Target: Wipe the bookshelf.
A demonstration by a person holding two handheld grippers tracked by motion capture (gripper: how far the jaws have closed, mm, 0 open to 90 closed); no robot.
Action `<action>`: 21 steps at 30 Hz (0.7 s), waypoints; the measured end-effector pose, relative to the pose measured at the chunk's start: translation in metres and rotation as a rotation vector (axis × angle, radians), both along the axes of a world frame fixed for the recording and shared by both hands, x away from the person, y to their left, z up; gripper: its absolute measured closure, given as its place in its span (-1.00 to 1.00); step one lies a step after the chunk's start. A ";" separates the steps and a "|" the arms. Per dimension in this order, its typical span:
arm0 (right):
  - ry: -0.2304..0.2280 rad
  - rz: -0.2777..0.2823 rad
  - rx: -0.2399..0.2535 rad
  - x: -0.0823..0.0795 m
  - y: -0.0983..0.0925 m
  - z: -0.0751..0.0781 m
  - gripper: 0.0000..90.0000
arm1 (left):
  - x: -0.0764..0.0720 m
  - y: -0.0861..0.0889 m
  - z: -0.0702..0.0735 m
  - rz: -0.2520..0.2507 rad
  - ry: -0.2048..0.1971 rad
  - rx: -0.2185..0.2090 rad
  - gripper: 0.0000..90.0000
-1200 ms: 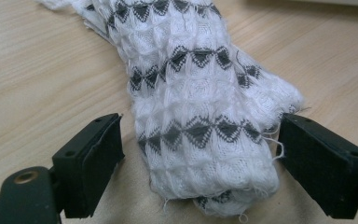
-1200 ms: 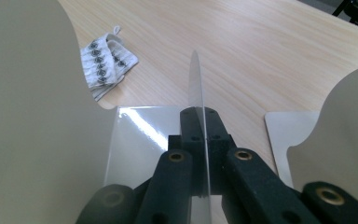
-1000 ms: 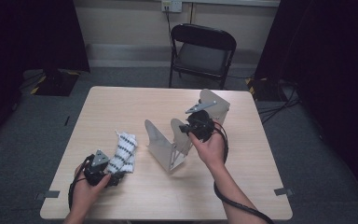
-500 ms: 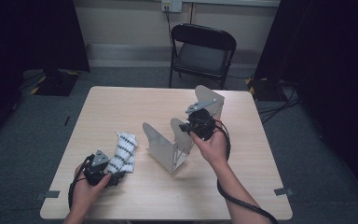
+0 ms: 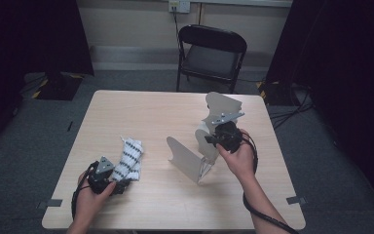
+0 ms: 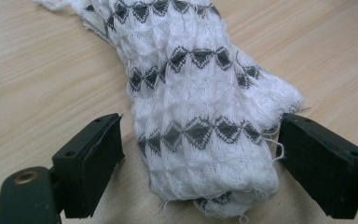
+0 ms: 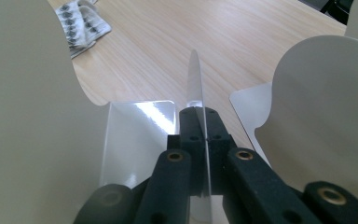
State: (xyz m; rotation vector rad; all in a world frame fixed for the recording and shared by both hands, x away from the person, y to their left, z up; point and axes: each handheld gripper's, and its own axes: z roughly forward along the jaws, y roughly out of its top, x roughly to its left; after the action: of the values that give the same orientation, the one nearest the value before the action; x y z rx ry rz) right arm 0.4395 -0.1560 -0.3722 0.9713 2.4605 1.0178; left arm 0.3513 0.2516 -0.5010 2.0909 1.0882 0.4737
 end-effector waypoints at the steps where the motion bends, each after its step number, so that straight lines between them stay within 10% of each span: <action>1: -0.001 -0.005 0.009 0.000 -0.002 -0.001 0.94 | 0.000 0.000 0.000 -0.001 0.000 0.000 -0.69; 9: -0.038 -0.055 0.025 -0.005 -0.004 0.009 0.43 | 0.000 0.000 0.000 0.000 0.000 0.000 -0.69; 21: -0.075 -0.116 0.070 -0.008 -0.019 0.032 0.21 | 0.000 0.000 0.000 0.000 0.000 0.000 -0.69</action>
State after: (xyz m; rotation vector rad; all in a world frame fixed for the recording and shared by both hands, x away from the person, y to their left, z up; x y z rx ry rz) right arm 0.4310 -0.1747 -0.3406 1.0638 2.2932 1.0872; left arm 0.3513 0.2516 -0.5010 2.0912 1.0878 0.4736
